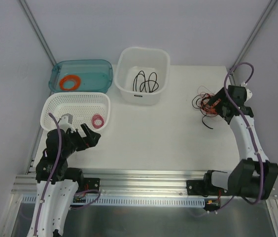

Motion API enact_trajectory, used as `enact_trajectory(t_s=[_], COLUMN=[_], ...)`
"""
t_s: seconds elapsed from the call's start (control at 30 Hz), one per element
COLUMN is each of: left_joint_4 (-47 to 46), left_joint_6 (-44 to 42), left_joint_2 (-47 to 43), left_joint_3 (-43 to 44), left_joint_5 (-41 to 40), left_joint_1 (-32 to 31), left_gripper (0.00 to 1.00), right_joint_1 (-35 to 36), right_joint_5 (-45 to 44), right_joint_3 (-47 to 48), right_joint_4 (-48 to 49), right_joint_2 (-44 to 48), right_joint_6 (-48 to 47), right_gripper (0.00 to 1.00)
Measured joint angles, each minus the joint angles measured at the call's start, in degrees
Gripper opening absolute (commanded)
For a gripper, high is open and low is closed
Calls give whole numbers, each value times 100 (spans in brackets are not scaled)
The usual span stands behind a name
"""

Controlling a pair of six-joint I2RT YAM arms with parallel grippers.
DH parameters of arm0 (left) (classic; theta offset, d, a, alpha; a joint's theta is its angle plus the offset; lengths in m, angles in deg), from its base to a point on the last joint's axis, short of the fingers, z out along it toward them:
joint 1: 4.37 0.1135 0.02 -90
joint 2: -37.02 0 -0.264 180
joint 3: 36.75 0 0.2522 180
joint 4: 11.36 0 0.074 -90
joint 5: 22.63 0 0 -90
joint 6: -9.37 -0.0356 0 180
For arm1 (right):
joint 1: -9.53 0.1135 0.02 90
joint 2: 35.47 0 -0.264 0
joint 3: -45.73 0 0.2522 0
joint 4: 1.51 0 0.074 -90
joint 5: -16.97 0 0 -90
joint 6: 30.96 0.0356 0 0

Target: Untangle the cables

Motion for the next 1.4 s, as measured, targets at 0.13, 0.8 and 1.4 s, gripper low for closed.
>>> enact_trajectory(t_s=[0.13,0.8,1.4], left_joint_4=[-173,-546,-708], left_joint_6=[-22,-142,-188], left_joint_2=[-319,-415,197], left_joint_3=[-129,-219,-260], left_joint_5=[81,267,1032], left_joint_1=[2,13,13], left_gripper=[99,99,99], right_joint_1=[-551,-929,2243], right_joint_5=[-20,791,1467], right_joint_3=[267,2022,-37], right_joint_4=[487,1038,485], right_joint_2=[-1167,-4592,-2057], right_joint_6=[365,212,-1705], right_gripper=[97,25,1])
